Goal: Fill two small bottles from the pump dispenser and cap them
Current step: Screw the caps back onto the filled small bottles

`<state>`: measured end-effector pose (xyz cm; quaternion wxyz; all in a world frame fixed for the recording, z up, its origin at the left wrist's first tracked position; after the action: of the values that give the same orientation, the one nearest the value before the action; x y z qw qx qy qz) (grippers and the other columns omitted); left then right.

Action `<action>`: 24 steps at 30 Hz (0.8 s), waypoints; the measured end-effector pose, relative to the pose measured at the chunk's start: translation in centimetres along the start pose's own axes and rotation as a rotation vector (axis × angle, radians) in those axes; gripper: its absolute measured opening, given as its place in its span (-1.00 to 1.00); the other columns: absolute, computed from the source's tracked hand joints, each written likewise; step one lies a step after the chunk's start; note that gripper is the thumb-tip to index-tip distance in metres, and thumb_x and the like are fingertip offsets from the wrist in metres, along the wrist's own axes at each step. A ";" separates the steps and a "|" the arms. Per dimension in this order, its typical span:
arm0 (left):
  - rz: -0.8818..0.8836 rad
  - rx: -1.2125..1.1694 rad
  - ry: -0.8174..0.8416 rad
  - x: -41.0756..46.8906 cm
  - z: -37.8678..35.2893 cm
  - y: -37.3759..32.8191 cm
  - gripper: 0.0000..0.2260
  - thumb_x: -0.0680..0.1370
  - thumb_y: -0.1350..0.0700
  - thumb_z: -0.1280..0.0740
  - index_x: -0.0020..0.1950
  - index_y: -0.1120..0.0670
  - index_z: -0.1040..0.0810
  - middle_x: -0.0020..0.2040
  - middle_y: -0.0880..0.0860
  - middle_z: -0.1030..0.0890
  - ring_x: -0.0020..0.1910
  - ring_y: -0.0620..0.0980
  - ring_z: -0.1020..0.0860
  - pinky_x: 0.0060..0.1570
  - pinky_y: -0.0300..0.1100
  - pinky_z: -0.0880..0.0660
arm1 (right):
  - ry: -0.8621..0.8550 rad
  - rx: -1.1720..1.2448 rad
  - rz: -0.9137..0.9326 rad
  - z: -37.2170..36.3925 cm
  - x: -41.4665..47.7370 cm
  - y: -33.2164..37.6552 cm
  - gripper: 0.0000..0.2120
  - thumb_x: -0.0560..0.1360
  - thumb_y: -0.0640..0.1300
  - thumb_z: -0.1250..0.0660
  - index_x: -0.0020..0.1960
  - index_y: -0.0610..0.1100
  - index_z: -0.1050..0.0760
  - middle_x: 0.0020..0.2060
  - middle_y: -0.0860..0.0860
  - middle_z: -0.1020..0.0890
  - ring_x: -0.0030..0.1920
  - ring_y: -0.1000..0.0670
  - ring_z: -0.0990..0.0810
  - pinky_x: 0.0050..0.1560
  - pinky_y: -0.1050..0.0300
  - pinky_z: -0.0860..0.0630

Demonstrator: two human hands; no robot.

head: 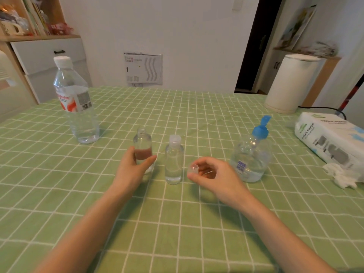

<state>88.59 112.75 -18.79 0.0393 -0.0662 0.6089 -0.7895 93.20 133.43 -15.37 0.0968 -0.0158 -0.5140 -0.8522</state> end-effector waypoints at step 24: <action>-0.114 -0.103 0.294 -12.1 -2.1 -2.2 -0.62 0.22 -0.18 -0.46 -0.01 -0.12 -0.59 -0.09 0.00 -0.67 -0.04 0.06 -0.60 0.11 0.20 -0.47 | 0.227 0.053 0.325 -0.9 -2.9 9.6 -0.72 0.46 -0.26 -0.40 0.08 0.05 -0.57 -0.07 0.16 -0.61 0.00 0.10 -0.61 0.09 0.04 -0.57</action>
<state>100.28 117.08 -17.86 -0.0985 0.0136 0.6431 -0.7593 97.83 128.67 -7.77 0.2905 0.0002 -0.5126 -0.8080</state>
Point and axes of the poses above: each hand's wrist, its own x-axis towards the middle knuckle, its own z-axis out of the back of the hand, y = z × x, the point moved 10 cm from there along x, towards the middle knuckle
